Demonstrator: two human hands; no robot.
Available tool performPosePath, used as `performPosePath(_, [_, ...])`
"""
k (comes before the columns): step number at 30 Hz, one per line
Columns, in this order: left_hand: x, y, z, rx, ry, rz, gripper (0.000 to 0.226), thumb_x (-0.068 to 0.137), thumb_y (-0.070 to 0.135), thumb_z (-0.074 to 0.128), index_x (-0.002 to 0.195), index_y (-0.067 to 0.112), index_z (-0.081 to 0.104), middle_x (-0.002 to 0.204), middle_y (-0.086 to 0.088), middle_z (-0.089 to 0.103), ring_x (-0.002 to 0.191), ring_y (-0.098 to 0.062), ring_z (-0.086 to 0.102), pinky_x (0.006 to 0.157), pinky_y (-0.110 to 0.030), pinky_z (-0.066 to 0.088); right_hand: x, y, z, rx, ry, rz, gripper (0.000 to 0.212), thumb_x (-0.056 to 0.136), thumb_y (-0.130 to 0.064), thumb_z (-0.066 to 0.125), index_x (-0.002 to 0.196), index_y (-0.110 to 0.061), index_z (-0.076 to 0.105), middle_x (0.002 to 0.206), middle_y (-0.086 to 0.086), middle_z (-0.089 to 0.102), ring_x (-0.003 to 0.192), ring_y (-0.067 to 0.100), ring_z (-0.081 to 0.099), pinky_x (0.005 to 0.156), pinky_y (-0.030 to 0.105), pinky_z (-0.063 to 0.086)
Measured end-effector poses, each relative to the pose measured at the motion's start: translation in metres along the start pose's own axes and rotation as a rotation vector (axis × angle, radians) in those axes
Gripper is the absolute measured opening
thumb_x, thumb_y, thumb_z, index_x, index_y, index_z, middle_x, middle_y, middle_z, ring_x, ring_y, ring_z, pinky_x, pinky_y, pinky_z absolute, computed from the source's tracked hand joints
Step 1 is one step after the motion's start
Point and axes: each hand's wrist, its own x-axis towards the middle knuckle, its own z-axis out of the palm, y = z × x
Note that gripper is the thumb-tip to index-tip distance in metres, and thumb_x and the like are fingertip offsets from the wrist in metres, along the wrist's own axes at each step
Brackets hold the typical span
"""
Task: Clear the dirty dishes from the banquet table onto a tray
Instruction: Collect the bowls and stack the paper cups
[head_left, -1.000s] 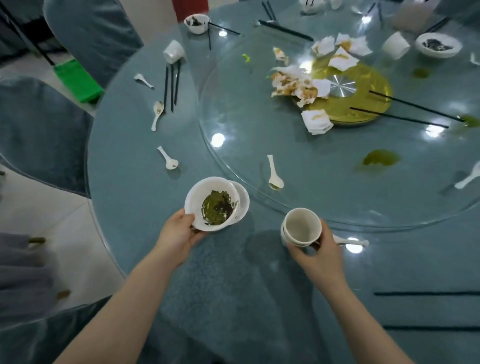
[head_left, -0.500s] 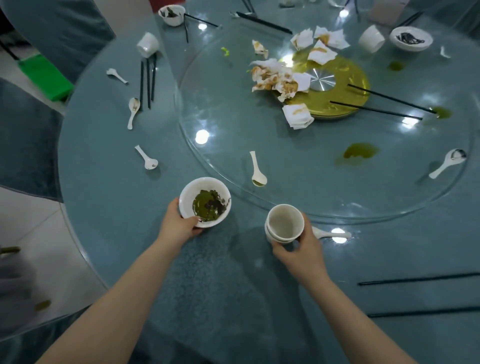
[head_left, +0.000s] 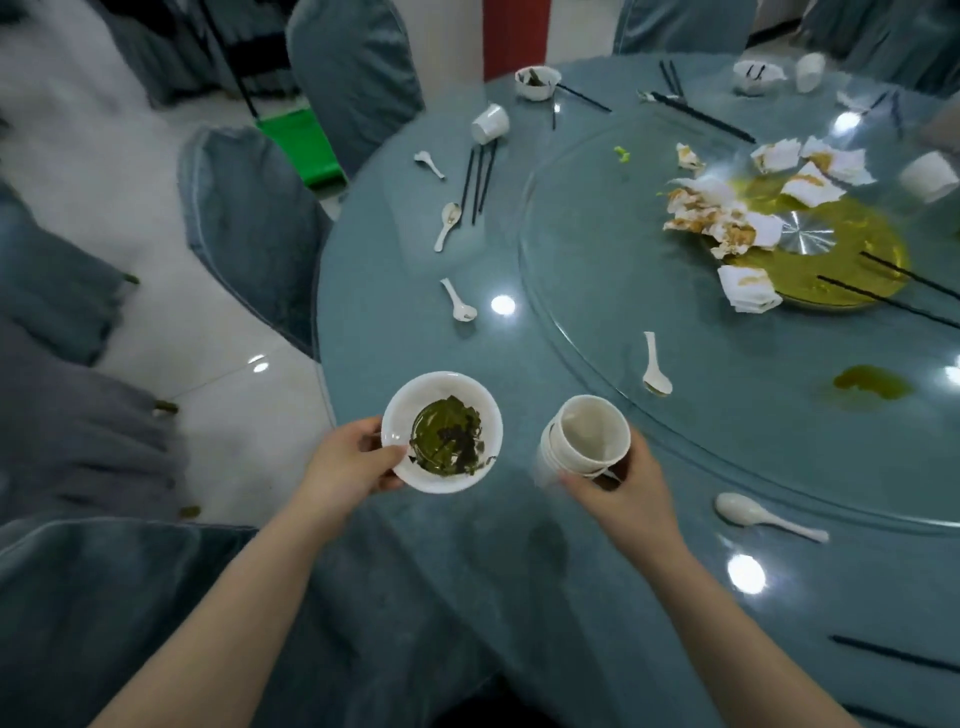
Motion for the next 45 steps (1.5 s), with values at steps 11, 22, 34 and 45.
performPosePath(11, [-0.145, -0.023, -0.213, -0.282, 0.271, 0.151, 0.025, 0.087, 0.000, 0.059, 0.098, 0.021, 0.068, 0.087, -0.005, 0.075, 0.072, -0.016, 0.071, 0.059, -0.023, 0.057, -0.091, -0.097, 0.174, 0.038, -0.320, -0.245, 0.053, 0.070, -0.007, 0.082, 0.109, -0.035, 0.058, 0.103, -0.021, 0.068, 0.092, -0.002, 0.065, 0.071, 0.010, 0.049])
performPosePath(22, [-0.266, -0.084, -0.414, -0.314, 0.359, 0.223, 0.028, 0.087, 0.006, 0.060, 0.107, 0.024, 0.068, 0.092, -0.003, 0.075, 0.076, -0.018, 0.072, 0.061, -0.024, 0.056, -0.237, -0.162, 0.331, 0.110, -0.460, -0.375, 0.050, 0.066, -0.018, 0.080, 0.106, -0.040, 0.060, 0.102, -0.018, 0.070, 0.090, -0.002, 0.066, 0.061, 0.009, 0.050])
performPosePath(34, [-0.259, -0.088, -0.509, -0.298, 0.424, 0.252, 0.029, 0.089, 0.005, 0.057, 0.092, 0.031, 0.068, 0.075, 0.000, 0.074, 0.050, -0.004, 0.062, 0.048, -0.019, 0.051, -0.240, -0.186, 0.417, 0.038, -0.482, -0.377, 0.050, 0.071, 0.000, 0.078, 0.107, -0.028, 0.058, 0.099, -0.019, 0.070, 0.093, 0.001, 0.066, 0.072, 0.011, 0.050])
performPosePath(45, [-0.114, -0.058, -0.593, -0.228, 0.349, 0.173, 0.026, 0.089, 0.006, 0.058, 0.099, 0.028, 0.068, 0.072, -0.003, 0.074, 0.050, -0.011, 0.058, 0.046, -0.021, 0.051, -0.143, -0.178, 0.489, -0.011, -0.220, -0.270, 0.052, 0.067, -0.016, 0.084, 0.110, -0.033, 0.060, 0.103, -0.017, 0.070, 0.094, 0.000, 0.066, 0.072, 0.014, 0.053])
